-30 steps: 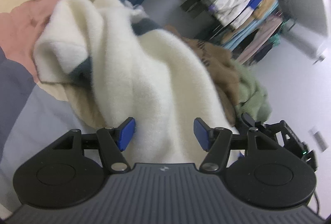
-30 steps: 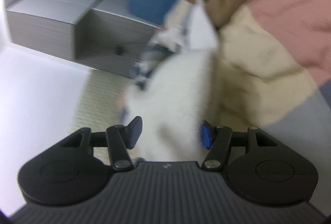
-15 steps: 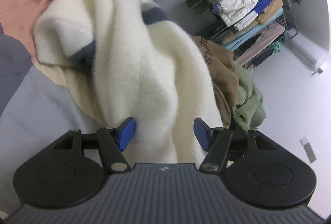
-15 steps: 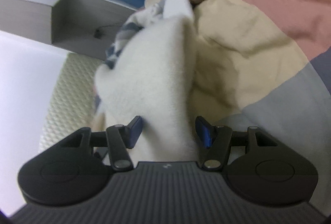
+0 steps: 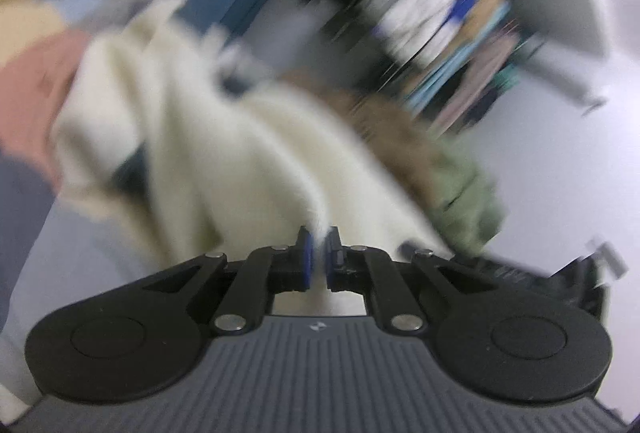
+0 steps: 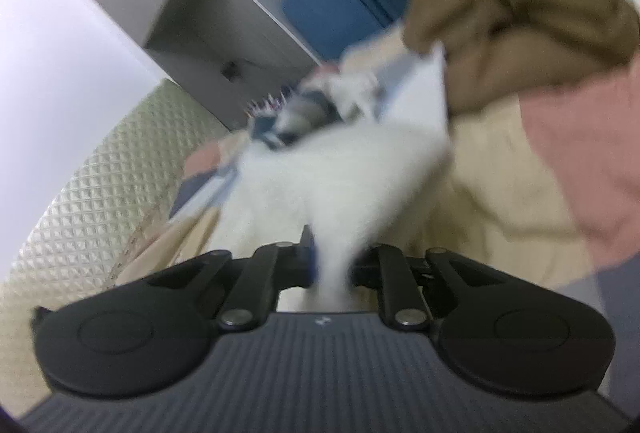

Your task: Fold large clothes

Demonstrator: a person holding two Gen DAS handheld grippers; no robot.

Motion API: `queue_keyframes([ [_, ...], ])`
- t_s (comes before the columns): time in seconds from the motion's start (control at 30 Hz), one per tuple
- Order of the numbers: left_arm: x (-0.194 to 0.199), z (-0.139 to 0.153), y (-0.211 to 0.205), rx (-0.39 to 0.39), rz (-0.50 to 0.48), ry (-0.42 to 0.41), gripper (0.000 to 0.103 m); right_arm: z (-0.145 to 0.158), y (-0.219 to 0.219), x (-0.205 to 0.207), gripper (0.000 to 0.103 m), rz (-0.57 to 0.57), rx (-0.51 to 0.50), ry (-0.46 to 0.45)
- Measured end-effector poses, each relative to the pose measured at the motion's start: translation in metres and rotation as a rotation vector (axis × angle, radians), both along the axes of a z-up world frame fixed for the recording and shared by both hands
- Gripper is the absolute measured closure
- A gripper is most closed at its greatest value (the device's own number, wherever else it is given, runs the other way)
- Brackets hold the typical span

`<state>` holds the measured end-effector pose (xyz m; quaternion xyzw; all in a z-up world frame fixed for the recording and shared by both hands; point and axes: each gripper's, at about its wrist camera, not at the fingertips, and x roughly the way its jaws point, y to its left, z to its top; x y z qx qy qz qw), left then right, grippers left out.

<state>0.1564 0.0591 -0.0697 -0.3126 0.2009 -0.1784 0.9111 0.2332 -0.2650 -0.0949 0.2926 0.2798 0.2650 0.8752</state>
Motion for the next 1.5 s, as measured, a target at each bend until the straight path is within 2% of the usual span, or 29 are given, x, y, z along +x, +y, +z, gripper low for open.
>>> queue_keyframes([
  [0.07,-0.015,0.019,0.0,-0.076,0.011,-0.115,0.096,0.016,-0.008,-0.011,0.09,-0.011,0.007,-0.034],
  [0.1,-0.02,0.029,-0.002,-0.108,0.005,-0.147,0.096,0.024,-0.01,-0.015,0.09,-0.015,0.002,-0.055],
  [0.2,-0.03,0.059,-0.005,-0.128,0.006,-0.195,0.096,0.056,-0.019,-0.025,0.09,-0.036,-0.007,-0.11],
  [0.27,-0.039,0.078,-0.005,-0.175,-0.006,-0.226,0.096,0.081,-0.026,-0.028,0.09,-0.037,-0.011,-0.15],
  [0.43,-0.067,0.141,-0.006,-0.214,0.013,-0.348,0.096,0.17,-0.024,-0.044,0.091,-0.015,-0.067,-0.295],
  [0.53,-0.09,0.188,0.001,-0.228,0.025,-0.421,0.096,0.229,-0.017,-0.055,0.091,0.006,-0.094,-0.389],
  [0.67,-0.117,0.261,0.012,-0.182,0.026,-0.512,0.096,0.293,-0.008,-0.07,0.091,0.035,-0.107,-0.478],
  [0.83,-0.157,0.359,0.021,-0.084,-0.003,-0.626,0.096,0.371,0.002,-0.094,0.091,0.065,-0.114,-0.594],
  [0.93,-0.179,0.416,0.025,-0.04,-0.015,-0.673,0.096,0.409,0.001,-0.104,0.091,0.071,-0.107,-0.62],
  [1.07,-0.199,0.473,0.021,0.018,-0.022,-0.75,0.096,0.454,0.002,-0.112,0.091,0.056,-0.129,-0.701],
  [1.13,-0.202,0.49,0.018,0.045,-0.016,-0.748,0.096,0.462,0.003,-0.109,0.091,0.047,-0.149,-0.707],
  [1.2,-0.194,0.497,0.014,0.067,-0.015,-0.709,0.096,0.464,0.003,-0.1,0.091,0.039,-0.166,-0.675],
  [1.3,-0.167,0.482,0.013,0.083,-0.012,-0.647,0.096,0.447,0.003,-0.077,0.091,0.04,-0.177,-0.598],
  [1.37,-0.137,0.456,0.013,0.084,-0.004,-0.586,0.096,0.429,0.006,-0.064,0.091,0.045,-0.199,-0.543],
  [1.5,-0.059,0.383,0.018,0.077,0.013,-0.474,0.096,0.375,0.014,-0.011,0.09,0.065,-0.23,-0.408],
])
